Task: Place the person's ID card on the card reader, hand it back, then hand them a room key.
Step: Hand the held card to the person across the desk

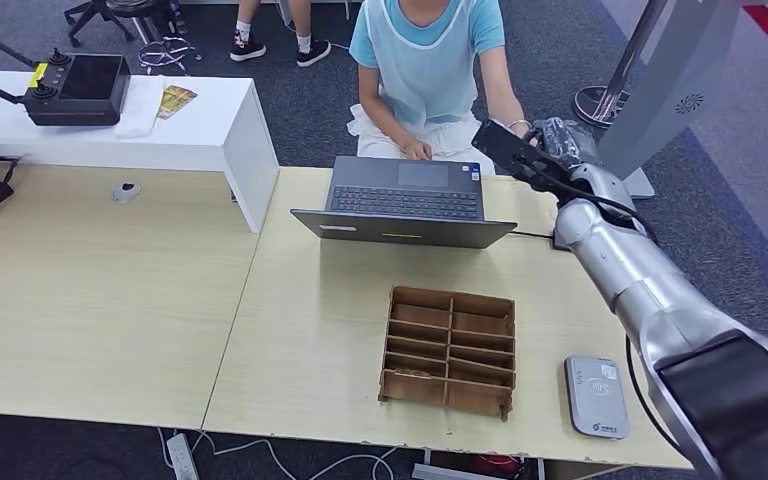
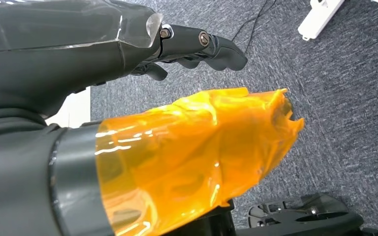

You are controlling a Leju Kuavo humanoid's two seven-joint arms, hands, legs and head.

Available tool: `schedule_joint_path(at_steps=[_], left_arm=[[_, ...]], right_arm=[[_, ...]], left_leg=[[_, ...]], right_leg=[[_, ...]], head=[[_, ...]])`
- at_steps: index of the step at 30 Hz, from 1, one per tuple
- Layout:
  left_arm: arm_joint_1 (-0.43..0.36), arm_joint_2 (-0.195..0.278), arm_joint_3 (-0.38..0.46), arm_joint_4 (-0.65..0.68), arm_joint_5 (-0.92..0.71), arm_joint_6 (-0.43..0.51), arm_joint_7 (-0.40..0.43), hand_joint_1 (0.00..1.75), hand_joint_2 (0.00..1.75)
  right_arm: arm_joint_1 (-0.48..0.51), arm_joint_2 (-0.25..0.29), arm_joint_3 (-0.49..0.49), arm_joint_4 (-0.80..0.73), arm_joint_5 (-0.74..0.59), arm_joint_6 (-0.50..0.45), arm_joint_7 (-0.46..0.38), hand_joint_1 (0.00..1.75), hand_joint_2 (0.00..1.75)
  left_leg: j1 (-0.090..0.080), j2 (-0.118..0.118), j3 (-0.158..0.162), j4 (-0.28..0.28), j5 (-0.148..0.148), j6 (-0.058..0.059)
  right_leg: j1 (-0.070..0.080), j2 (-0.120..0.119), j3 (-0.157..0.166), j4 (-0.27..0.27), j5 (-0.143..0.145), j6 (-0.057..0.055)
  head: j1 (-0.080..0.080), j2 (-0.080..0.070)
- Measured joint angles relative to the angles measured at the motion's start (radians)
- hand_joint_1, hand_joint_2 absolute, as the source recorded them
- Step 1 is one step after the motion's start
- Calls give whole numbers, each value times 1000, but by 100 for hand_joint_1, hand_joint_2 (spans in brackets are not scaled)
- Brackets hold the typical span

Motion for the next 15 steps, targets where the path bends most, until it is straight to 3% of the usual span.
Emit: schedule_joint_path(at_steps=[3,4,7,8,15], left_arm=[[0,0,0,0,0,0,-6,0,0],[0,0,0,0,0,0,-7,0,0],[1,0,0,0,0,0,-8,0,0],[1,0,0,0,0,0,-8,0,0],[2,0,0,0,0,0,-10,0,0]], right_arm=[[-4,2,0,25,-7,-1,-1,171,175],[-4,2,0,31,-9,-1,-1,153,175],[-7,2,0,48,-12,-4,-5,29,175],[-7,2,0,52,-13,-6,-6,4,175],[-9,2,0,72,-15,-23,-9,0,175]], left_leg=[[0,0,0,0,0,0],[0,0,0,0,0,0],[0,0,0,0,0,0],[0,0,0,0,0,0],[0,0,0,0,0,0]], right_leg=[[0,0,0,0,0,0],[0,0,0,0,0,0],[0,0,0,0,0,0],[0,0,0,0,0,0],[0,0,0,0,0,0]], head=[[0,0],[0,0],[0,0],[0,0],[0,0]])
